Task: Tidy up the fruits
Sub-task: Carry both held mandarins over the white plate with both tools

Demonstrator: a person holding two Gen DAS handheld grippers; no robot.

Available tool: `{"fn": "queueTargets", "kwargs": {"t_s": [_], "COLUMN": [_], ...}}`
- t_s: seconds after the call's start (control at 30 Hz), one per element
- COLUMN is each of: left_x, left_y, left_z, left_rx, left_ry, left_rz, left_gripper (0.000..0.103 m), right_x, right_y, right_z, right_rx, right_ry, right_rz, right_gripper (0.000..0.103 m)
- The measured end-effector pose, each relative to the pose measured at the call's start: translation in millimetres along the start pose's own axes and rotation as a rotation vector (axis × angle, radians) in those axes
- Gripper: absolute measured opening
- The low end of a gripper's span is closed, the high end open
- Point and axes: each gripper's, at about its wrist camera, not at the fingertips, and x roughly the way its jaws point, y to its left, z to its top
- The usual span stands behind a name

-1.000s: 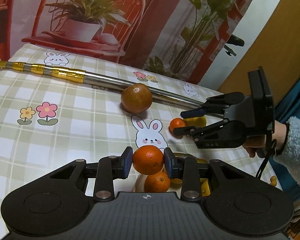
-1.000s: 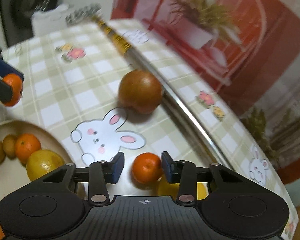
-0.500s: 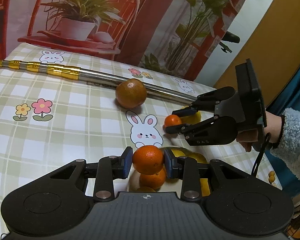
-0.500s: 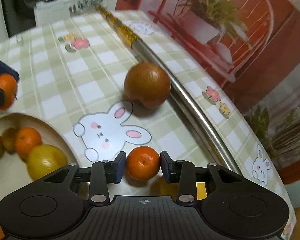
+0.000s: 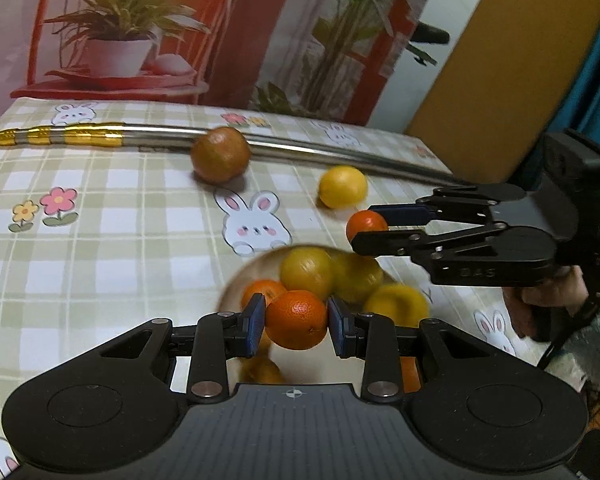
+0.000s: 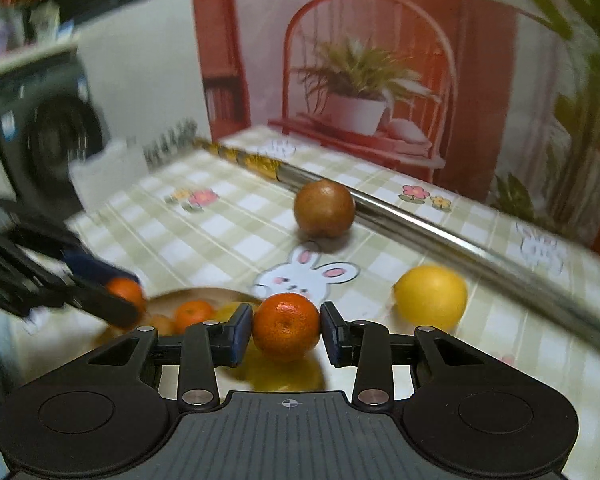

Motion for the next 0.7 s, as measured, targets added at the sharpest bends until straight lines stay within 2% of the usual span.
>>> {"fn": "queueTargets", "kwargs": {"t_s": [0.3,0.4,0.7], "left_x": [-3.3,-1.8,9.0], "left_y": [-21.1,-26.4,-45.8], "left_z": [-21.9,-29.0,-48.1], "left_rx": [0.017,0.013,0.095], "left_ry": [0.036,0.046,0.077], "left_rz": [-0.029,-0.031,0.018], "left_gripper": [0.035,0.035,0.036], "right_x": [-48.4,-57.9,-69.7], "right_y": [18.7,22.7,22.3], "right_z": [-43.9,-52.5,-65.6], "right_rx": [0.195,0.214,0.242], "right_ry": [-0.144,-0.154,-0.170], "right_rz": [0.020,0.008,-0.026], "right_gripper": [0.034,0.034,0.034]}}
